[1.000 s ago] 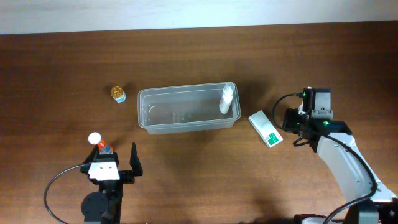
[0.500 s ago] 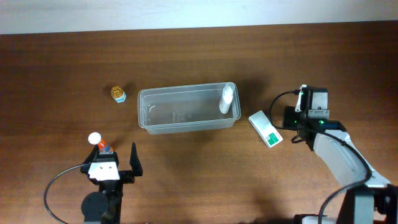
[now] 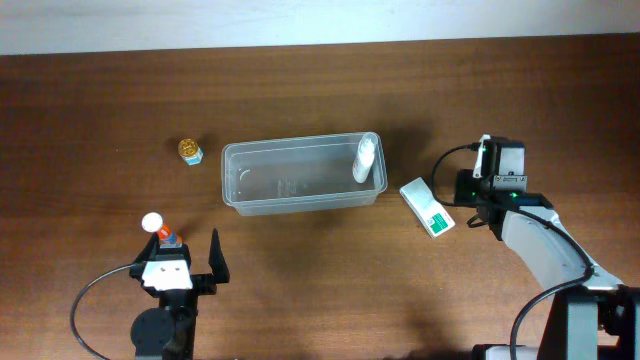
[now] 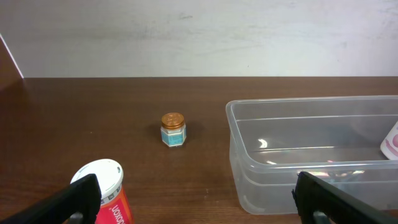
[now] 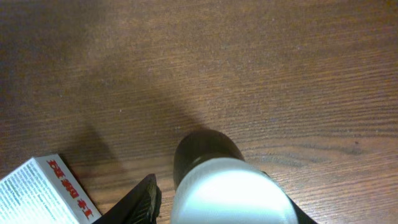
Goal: Pack container
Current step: 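Grasp the small dark bottle by its white cap with the right gripper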
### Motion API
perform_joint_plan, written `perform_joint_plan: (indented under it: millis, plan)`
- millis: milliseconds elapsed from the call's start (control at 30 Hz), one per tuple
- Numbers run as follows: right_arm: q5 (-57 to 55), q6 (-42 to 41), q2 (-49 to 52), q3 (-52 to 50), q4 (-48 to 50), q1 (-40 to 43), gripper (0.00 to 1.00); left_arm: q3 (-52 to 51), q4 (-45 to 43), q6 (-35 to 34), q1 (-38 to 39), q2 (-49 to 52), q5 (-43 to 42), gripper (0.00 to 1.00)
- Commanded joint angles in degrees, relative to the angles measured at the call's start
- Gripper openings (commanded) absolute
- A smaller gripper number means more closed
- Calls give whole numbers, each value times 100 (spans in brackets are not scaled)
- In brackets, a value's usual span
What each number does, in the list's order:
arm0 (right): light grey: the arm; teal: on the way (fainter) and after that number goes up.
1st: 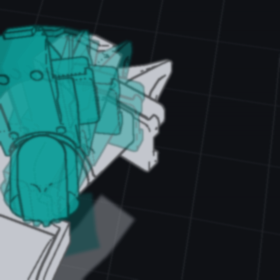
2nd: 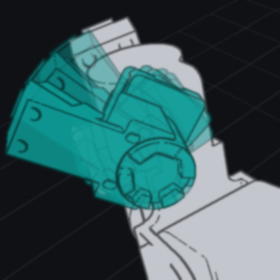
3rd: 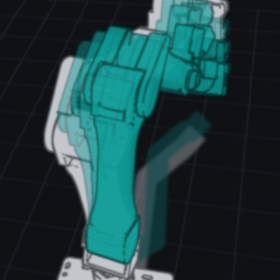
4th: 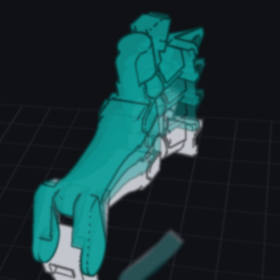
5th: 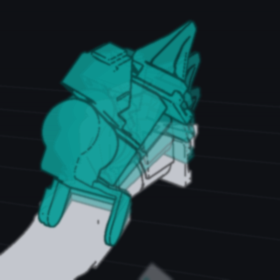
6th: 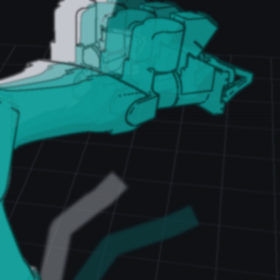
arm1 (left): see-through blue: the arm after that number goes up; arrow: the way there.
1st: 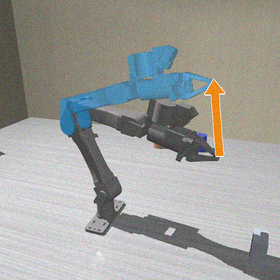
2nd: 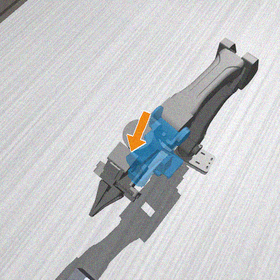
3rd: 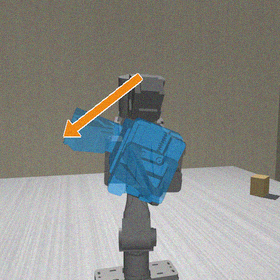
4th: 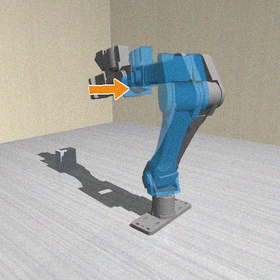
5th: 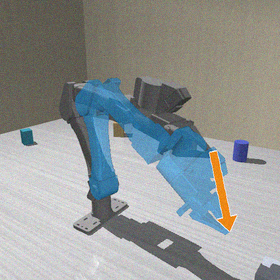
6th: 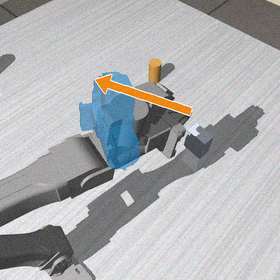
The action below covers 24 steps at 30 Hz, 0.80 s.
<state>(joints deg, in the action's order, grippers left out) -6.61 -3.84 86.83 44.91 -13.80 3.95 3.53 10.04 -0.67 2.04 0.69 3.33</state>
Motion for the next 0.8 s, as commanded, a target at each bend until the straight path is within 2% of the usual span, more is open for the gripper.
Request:
perform_joint_plan:
  millis: [0, 300, 467, 533, 767]
  plan:
    - [-125, 66, 105, -39, 177, 33, 42, -55, -4, 24, -35, -35, -61, 99]
    - [-160, 175, 175, -39, 476, 33, 41, -55, -4, 24, -35, -35, -61, 99]
    - [-157, 173, 175, -39, 483, 31, 20, -55, -4, 24, -35, -35, -61, 100]
    - [-155, 170, 175, -37, 485, 31, 16, -55, -4, 24, -35, -35, -61, 100]
    - [-85, 170, 153, 0, 452, 31, 15, -55, -4, 24, -35, -35, -61, 99]
